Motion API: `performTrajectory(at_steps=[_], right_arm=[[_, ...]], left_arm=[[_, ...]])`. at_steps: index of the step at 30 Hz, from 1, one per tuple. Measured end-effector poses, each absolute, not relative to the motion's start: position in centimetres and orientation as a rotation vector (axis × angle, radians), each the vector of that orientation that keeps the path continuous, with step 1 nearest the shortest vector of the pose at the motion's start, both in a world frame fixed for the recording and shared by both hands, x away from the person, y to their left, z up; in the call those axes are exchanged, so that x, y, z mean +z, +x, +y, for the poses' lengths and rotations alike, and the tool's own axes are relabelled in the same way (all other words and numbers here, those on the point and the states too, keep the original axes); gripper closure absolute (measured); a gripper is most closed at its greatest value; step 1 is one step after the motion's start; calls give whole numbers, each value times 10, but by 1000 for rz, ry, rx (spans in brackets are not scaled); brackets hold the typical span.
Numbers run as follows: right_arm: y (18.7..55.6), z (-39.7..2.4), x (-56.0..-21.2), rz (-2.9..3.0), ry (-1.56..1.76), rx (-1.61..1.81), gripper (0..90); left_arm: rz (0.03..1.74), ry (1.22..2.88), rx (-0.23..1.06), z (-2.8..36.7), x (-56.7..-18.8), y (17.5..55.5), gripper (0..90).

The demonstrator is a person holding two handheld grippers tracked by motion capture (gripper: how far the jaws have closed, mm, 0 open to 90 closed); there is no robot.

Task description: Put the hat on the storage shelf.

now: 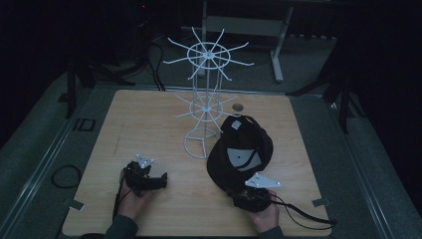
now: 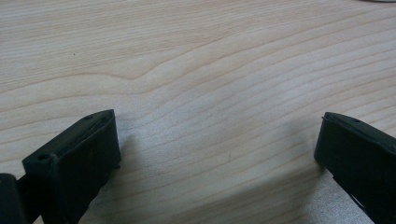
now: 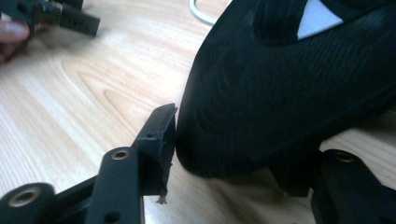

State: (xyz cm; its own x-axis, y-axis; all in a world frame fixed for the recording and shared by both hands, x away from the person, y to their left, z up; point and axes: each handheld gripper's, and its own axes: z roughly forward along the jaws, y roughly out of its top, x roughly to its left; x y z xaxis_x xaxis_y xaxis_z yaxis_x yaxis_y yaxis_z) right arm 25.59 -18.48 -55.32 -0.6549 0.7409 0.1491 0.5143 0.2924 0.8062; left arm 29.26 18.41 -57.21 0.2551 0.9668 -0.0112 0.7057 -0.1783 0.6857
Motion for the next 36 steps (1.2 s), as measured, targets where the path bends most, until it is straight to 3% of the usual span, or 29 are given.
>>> performTrajectory(at_steps=[8,13,20,25,36], right_arm=[[256,-193,-550,2240,1205,1342,647],[258,-202,-548,2229,1237,1376,671],[261,-218,-544,2148,1302,1373,645],[263,-229,-545,2100,1386,1392,541],[263,-218,-556,2164,1468,1378,481]], left_arm=[[1513,1956,588,184,-572,293,1],[1513,1956,588,184,-572,293,1],[1513,1956,588,184,-572,293,1],[1513,1956,588,184,-572,293,1],[1513,1956,588,184,-572,293,1]])
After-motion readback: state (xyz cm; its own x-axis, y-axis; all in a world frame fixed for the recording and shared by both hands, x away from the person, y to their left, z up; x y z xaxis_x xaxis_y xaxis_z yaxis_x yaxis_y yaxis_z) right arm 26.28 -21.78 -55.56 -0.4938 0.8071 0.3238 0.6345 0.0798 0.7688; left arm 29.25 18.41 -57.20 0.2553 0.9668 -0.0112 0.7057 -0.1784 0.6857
